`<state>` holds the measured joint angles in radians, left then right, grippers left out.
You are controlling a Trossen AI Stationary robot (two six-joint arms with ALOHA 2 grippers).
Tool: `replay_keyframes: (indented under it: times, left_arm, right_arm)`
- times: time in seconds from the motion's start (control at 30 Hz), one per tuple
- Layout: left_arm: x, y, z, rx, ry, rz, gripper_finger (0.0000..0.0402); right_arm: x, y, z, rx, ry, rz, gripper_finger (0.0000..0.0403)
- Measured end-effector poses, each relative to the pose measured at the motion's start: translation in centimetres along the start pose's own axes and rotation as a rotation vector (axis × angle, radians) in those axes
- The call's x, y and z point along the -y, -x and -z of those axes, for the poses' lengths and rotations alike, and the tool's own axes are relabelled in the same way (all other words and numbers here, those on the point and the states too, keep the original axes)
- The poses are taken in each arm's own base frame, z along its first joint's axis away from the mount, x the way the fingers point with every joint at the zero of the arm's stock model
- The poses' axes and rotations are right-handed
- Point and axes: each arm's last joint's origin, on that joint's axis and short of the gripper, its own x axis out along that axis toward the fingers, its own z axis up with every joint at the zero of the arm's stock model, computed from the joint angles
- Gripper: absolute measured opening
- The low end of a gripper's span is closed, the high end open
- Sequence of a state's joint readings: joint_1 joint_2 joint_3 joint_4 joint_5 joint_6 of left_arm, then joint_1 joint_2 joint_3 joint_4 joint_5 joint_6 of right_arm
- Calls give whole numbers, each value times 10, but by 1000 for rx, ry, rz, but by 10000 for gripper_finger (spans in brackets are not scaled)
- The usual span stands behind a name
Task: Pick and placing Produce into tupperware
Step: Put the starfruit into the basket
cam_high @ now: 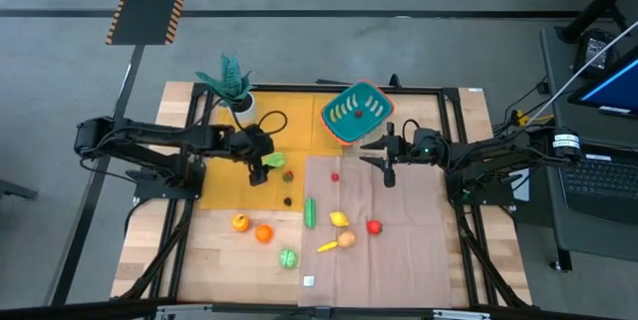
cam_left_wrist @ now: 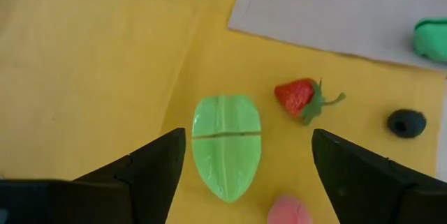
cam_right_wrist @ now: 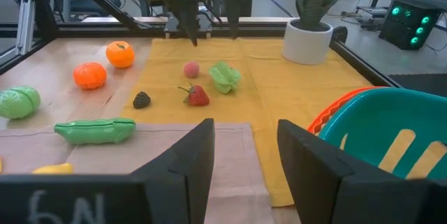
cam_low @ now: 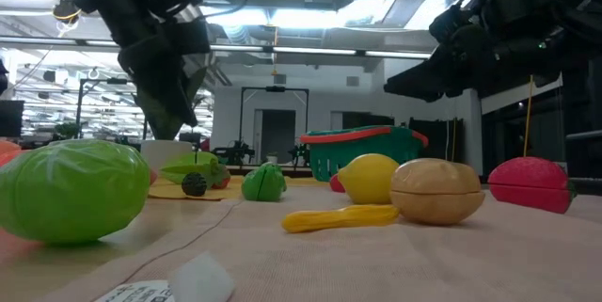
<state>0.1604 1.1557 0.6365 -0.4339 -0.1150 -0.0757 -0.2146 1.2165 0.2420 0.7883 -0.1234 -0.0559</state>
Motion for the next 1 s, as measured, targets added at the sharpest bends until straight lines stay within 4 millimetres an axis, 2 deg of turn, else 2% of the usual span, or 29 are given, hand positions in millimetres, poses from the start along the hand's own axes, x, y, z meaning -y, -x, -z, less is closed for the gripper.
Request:
replay_keyframes:
  times: [0.53,1.0]
  left_arm:
    - [0,-1,1,-13,52,-2,302]
    - [3,-34,9,-162,27,-17,302]
  right_arm:
    - [0,0,0,0,-29,0,158]
    - [0,0,1,-7,-56,-1,159]
